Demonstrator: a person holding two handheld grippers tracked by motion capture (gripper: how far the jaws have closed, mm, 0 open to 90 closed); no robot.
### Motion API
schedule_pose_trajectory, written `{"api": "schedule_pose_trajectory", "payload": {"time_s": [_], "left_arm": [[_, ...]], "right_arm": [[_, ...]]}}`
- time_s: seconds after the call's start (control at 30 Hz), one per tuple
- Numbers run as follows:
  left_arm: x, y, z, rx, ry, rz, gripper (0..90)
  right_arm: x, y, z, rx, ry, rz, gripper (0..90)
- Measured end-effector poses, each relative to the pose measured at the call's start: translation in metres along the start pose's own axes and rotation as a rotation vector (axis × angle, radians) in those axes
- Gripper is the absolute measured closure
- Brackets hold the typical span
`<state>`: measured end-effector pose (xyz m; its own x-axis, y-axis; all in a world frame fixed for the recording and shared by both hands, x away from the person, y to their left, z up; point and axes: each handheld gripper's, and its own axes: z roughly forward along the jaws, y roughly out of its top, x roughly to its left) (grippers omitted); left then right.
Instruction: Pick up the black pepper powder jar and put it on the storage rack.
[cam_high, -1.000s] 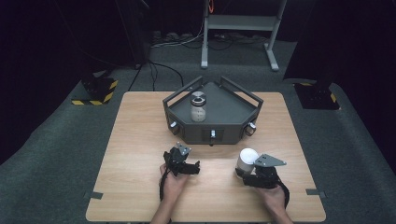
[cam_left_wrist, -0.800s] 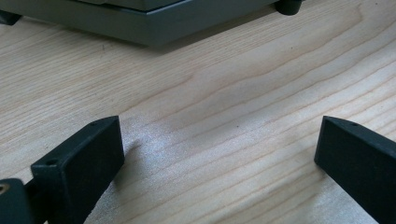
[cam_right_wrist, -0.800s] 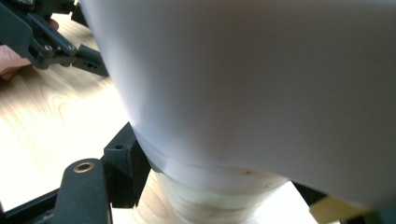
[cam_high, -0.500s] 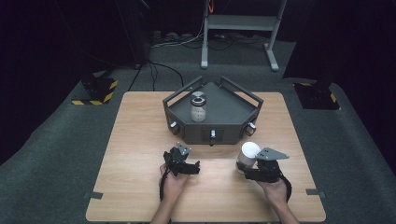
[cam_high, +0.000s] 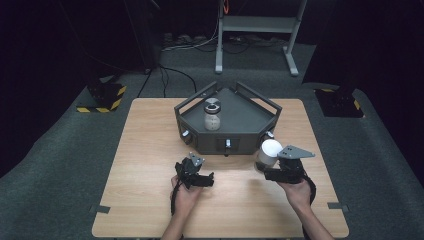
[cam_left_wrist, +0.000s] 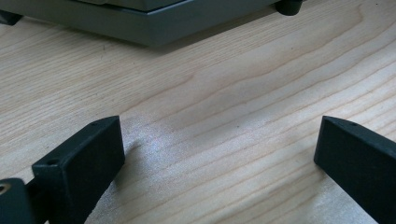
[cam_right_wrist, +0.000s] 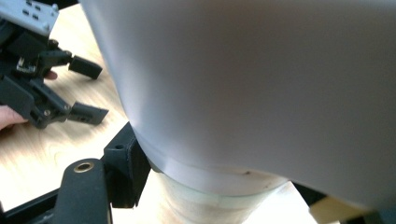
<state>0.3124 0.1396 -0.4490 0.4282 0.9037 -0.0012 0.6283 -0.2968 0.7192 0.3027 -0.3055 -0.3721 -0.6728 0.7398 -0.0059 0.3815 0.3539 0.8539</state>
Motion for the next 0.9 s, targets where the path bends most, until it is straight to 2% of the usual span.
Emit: {"api": "schedule_pose_trajectory", "payload": {"time_s": [0.53, 0.9], "left_arm": [[0.000, 0.000, 0.000, 0.000, 0.000, -0.001, 1.7], [0.000, 0.000, 0.000, 0.000, 0.000, -0.001, 1.7]], "right_arm": [[-0.012, 0.043, -0.001, -0.025, 0.006, -0.019, 30.8], [-0.019, 0.064, -0.002, -0.038, 0.018, -0.014, 30.8]]}}
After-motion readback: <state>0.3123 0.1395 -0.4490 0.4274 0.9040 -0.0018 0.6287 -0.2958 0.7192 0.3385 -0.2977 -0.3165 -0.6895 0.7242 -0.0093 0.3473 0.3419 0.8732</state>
